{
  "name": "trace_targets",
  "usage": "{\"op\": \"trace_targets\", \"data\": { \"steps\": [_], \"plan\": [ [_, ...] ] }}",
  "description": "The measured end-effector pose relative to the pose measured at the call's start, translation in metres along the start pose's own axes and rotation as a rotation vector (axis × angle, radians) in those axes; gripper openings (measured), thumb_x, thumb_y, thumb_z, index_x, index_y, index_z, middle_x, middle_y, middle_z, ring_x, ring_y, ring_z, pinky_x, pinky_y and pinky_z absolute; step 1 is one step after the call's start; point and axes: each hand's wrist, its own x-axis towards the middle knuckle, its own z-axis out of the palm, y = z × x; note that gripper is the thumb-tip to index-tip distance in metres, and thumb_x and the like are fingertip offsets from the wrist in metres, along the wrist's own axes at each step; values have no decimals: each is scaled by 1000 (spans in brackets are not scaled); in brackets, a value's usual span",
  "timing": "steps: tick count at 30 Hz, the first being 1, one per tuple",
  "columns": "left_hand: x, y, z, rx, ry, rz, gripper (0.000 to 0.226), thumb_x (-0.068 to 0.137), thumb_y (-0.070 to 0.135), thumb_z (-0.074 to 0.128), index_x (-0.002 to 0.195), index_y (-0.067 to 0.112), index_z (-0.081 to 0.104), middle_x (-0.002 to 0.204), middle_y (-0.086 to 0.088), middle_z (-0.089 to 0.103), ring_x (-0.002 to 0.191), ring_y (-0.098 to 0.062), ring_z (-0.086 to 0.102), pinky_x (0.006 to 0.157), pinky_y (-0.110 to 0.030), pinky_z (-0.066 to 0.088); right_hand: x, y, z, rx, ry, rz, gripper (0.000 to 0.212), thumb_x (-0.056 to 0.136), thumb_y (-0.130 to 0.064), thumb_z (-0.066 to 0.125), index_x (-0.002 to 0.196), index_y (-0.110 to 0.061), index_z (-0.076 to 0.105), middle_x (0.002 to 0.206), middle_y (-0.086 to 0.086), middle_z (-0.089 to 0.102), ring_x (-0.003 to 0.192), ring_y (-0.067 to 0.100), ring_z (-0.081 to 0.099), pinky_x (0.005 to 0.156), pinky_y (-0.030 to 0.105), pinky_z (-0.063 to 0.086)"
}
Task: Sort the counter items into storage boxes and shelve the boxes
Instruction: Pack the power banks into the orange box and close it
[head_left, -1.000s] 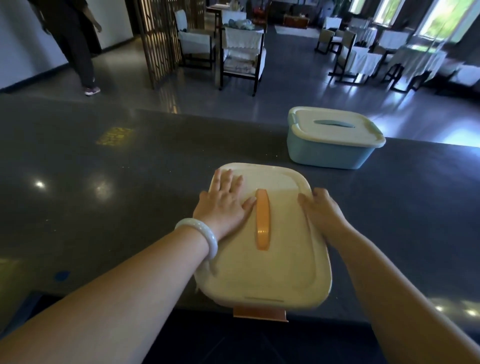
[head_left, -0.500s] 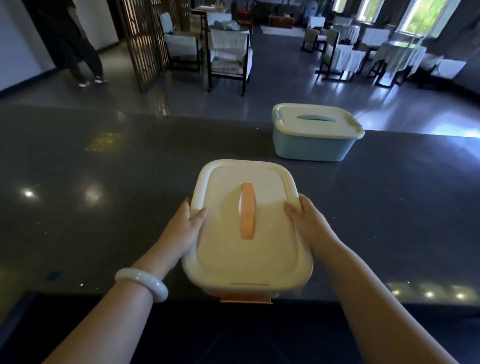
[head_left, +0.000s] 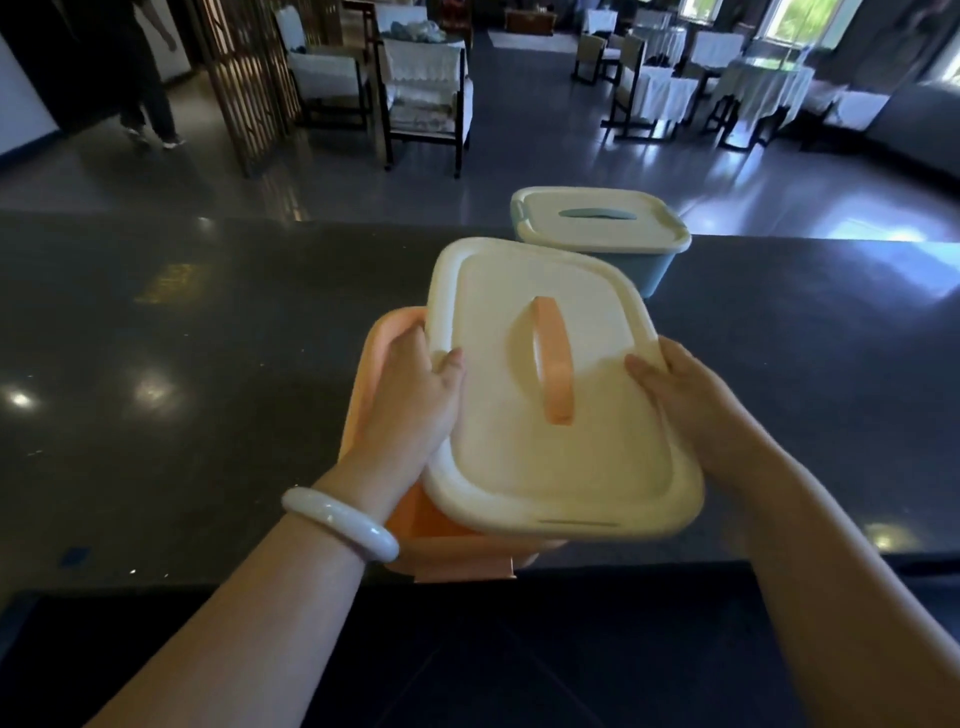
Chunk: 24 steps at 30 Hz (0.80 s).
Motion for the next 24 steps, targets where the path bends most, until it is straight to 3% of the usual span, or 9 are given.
{"op": "trace_targets", "data": {
  "steps": [3, 5, 9, 11, 14, 17, 20, 24],
  "plan": [
    [-16, 30, 45, -41, -54, -1, 36, 98, 36, 48, 130, 21, 44, 110, -1, 59, 79, -7, 55, 63, -18, 35, -10, 15, -56, 25, 63, 50, 26, 92, -43, 57, 116, -35, 59, 102, -12, 67, 82, 5, 65, 67, 28, 49],
    [-27, 47, 82, -65, -104, 1, 43, 99, 36, 46, 138, 21, 36, 122, -1, 55, 89, -10, 57, 60, -13, 33, -19, 30, -92, -7, 85, 91, 22, 91, -47, 56, 112, -42, 60, 97, -18, 67, 78, 0, 65, 62, 24, 48],
    [-45, 59, 152, -92, -241, -58, 58, 100, 34, 44, 151, 17, 20, 143, -2, 43, 124, -19, 49, 79, -13, 31, -27, 68, -146, -62, 129, 171, 12, 92, -48, 54, 103, -49, 57, 98, -19, 63, 83, 5, 62, 60, 25, 43],
    [-50, 55, 181, -95, -277, -103, 58, 100, 32, 45, 150, 15, 23, 147, -5, 39, 127, -21, 47, 82, -19, 30, -23, 90, -163, -64, 120, 210, 13, 92, -46, 55, 105, -49, 55, 100, -18, 62, 85, 7, 61, 61, 26, 44],
    [-54, 42, 216, -22, -276, -149, 52, 99, 29, 49, 144, 10, 33, 138, -13, 43, 121, -26, 48, 83, -24, 34, -11, 122, -172, -63, 68, 253, 31, 93, -43, 56, 123, -39, 50, 105, -13, 61, 91, 11, 61, 64, 29, 45],
    [-51, 26, 241, 36, -264, -219, 54, 99, 30, 49, 145, 10, 31, 137, -16, 38, 122, -30, 45, 93, -31, 36, 7, 150, -167, -65, 21, 261, 40, 94, -40, 55, 132, -34, 44, 111, -7, 60, 94, 14, 61, 66, 31, 47],
    [-46, 14, 257, 108, -234, -242, 61, 99, 33, 47, 150, 11, 21, 144, -15, 30, 130, -29, 38, 103, -37, 35, 30, 168, -157, -132, 5, 221, 47, 94, -35, 55, 138, -27, 40, 125, 0, 55, 102, 18, 57, 76, 33, 46],
    [-37, 2, 269, 185, -173, -207, 65, 99, 30, 48, 151, 6, 18, 149, -15, 21, 137, -29, 25, 113, -35, 24, 60, 184, -144, -308, -10, 125, 56, 94, -34, 57, 143, -16, 35, 152, 2, 26, 132, 25, 36, 104, 42, 37]
  ]
}}
